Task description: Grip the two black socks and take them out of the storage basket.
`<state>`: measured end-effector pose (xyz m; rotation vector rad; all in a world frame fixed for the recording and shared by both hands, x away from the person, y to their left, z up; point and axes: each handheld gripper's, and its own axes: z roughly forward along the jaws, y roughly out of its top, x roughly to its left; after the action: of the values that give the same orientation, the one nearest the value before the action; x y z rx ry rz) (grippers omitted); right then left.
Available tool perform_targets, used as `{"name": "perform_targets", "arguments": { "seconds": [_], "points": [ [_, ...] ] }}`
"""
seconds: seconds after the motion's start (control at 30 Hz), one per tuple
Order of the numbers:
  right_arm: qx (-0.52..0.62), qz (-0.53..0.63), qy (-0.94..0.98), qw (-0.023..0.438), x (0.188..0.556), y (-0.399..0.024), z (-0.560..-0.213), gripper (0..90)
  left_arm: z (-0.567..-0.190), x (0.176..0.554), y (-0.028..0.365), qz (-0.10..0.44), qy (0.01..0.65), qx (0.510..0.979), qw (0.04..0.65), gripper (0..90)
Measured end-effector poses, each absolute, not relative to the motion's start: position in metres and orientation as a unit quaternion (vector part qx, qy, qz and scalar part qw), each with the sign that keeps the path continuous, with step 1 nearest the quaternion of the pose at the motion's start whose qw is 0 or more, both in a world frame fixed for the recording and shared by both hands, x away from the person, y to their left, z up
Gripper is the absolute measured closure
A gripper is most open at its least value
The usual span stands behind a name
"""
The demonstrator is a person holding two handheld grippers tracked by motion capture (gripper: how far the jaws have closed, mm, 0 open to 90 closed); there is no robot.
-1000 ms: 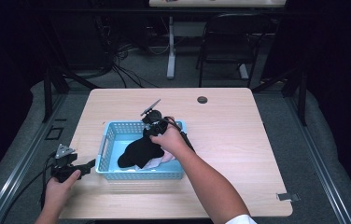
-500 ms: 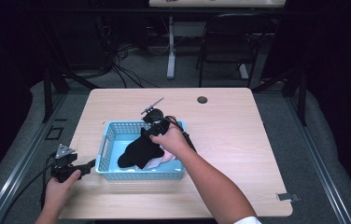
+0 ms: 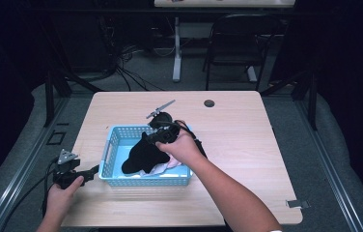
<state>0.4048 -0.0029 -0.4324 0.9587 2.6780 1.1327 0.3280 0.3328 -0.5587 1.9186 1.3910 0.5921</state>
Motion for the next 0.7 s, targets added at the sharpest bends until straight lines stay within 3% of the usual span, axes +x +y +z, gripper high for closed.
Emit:
{"name": "perform_targets", "arguments": {
  "seconds": [0.7],
  "points": [
    [0.287,0.404,0.866,0.068,0.375,-0.042,-0.382,87.0,-0.559,0.328,0.333,0.227,0.536,0.738,0.342,18.3]
  ]
}}
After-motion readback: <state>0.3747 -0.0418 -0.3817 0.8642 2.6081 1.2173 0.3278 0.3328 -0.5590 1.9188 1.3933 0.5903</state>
